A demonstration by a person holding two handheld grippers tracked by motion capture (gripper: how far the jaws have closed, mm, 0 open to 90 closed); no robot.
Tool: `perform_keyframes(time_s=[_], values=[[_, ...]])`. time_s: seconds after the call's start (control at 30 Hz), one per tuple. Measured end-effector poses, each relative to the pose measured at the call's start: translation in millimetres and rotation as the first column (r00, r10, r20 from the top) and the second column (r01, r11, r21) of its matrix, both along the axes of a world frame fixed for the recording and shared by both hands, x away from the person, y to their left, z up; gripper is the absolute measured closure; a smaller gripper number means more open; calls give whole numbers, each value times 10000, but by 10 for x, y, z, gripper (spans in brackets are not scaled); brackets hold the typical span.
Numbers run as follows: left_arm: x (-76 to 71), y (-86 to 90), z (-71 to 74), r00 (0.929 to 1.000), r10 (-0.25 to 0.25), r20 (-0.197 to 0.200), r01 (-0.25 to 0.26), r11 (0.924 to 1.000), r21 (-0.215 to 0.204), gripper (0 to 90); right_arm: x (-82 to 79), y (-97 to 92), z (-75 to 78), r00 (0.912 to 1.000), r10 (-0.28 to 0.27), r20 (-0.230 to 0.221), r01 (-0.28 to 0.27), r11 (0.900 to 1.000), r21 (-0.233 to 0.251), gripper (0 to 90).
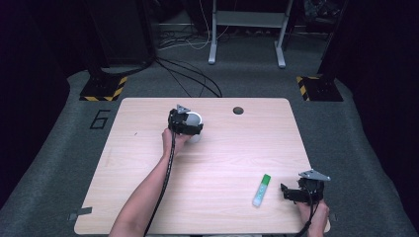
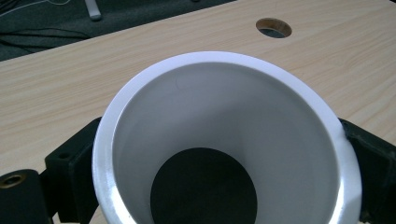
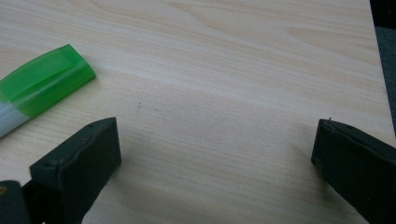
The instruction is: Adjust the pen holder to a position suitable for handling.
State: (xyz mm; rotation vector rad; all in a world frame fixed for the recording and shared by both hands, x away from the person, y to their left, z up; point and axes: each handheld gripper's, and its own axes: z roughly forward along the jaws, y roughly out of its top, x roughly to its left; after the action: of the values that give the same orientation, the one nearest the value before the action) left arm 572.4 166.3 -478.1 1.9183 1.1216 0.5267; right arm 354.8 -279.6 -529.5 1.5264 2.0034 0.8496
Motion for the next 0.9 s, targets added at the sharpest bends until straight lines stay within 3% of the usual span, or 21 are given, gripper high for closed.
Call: perform_keyframes(time_s=[0.2, 0.9], values=[[-22, -21, 11, 9999, -135, -40, 136, 9998, 157, 59, -4, 3, 2, 10000, -64, -48, 64, 10000, 36, 9], [-410, -249, 4, 9974, -715, 7, 715, 9974, 122, 60, -1, -1, 1, 10000, 31, -20, -31, 10000, 1, 12]])
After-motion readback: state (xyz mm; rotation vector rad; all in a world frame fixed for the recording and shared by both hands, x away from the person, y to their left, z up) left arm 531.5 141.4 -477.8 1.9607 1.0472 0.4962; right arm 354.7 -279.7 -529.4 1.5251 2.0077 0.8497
